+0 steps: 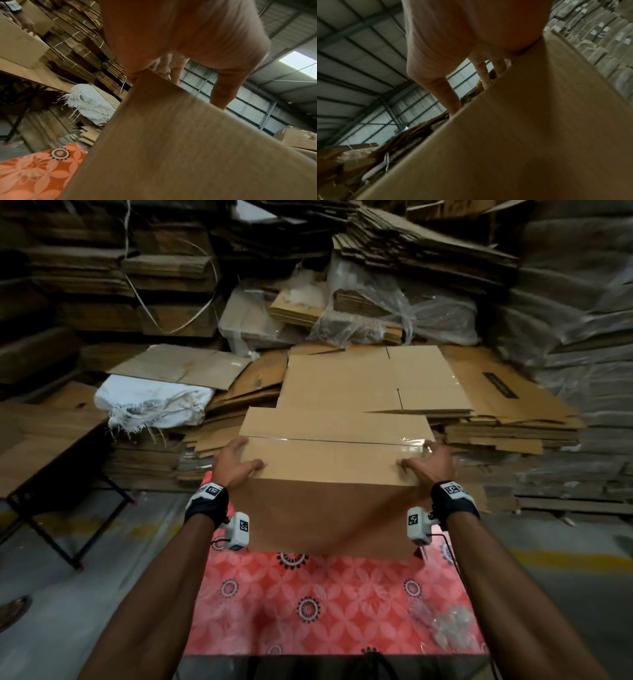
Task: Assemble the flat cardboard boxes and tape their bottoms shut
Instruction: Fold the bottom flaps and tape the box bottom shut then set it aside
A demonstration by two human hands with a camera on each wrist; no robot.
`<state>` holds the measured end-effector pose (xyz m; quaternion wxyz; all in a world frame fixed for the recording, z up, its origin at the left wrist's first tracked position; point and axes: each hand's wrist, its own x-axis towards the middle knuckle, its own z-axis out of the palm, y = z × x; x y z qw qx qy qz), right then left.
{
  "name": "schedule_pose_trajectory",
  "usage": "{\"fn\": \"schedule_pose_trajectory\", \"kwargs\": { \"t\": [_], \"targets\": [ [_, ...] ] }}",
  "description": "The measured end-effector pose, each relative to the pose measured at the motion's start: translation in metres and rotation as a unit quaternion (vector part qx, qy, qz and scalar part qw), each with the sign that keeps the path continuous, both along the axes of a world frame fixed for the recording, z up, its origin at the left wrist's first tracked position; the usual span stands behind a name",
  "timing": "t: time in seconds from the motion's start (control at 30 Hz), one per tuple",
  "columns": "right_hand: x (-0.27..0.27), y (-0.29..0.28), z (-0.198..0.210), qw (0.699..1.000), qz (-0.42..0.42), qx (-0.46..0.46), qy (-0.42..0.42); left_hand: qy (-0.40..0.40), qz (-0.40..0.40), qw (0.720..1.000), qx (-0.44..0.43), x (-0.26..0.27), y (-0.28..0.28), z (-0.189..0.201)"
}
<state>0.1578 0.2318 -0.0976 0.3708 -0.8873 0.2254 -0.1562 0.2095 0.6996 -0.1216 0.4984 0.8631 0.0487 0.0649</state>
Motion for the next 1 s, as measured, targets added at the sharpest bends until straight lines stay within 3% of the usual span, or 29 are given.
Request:
{"fn": "schedule_pose_trajectory", "kwargs": {
  "t": [0.33, 0.5, 0.63, 0.8, 0.93, 1.0],
  "targets": [
    [0.019, -0.002, 0.005, 0.997, 0.043, -0.063, 0.019, -0.009, -0.009, 1.000, -0.017, 0.014, -0.019, 0.020],
    [0.029, 0.032, -0.003, 0.974, 0.066, -0.216, 0.021, 0.007, -0.003, 1.000, -0.018, 0.025, -0.023, 0.025],
    [0.022, 0.071, -0.017, 0.959, 0.076, -0.273, -0.021, 0.007, -0.019, 1.000, 0.013, 0.034, -0.022, 0.022],
    [0.031, 0.097, -0.038, 0.959, 0.154, -0.238, -0.012, 0.034, -0.029, 0.997, 0.062, 0.049, -0.026, 0.023],
    [0.037, 0.101, -0.057, 0.962, 0.222, -0.145, 0.067, 0.116, -0.036, 0.989, 0.086, 0.051, -0.038, 0.001],
    [0.034, 0.104, -0.069, 0.955, 0.241, -0.140, 0.100, 0.133, -0.036, 0.986, 0.091, 0.045, -0.049, -0.017]
  ]
}}
